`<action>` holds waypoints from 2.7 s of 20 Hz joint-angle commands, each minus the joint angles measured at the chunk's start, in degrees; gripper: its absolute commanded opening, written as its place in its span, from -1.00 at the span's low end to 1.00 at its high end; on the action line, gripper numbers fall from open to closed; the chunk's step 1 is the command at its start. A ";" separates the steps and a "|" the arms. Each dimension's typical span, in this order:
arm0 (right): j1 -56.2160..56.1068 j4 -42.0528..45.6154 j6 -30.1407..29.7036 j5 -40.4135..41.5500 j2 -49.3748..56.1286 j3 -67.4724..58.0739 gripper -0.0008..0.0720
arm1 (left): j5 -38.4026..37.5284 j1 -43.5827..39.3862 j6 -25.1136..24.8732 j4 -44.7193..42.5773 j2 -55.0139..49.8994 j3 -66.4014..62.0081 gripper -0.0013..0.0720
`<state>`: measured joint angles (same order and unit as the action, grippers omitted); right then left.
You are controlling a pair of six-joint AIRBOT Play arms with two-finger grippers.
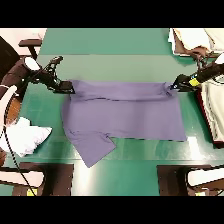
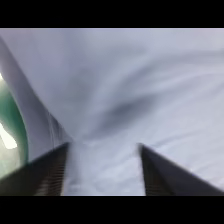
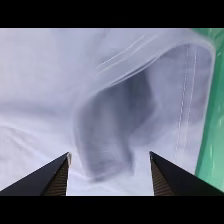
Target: Fold the shirts.
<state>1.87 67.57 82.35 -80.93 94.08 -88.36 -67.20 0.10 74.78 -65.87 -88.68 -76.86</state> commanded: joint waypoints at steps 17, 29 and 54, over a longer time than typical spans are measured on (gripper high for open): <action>8.00 -0.55 -1.01 4.87 -33.75 28.68 0.54 | -3.13 0.76 13.31 4.98 38.93 51.84 0.50; 10.67 0.83 -1.90 -1.92 -33.86 29.00 0.54 | 5.44 -10.99 13.57 9.86 38.99 51.34 -0.90; 16.87 -4.42 -6.78 3.39 -33.81 37.77 -0.94 | 0.98 -10.99 11.80 4.39 37.46 31.34 -0.90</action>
<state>21.26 63.37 75.42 -77.03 61.82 -44.07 -66.59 -10.96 86.56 -58.24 -50.26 -40.18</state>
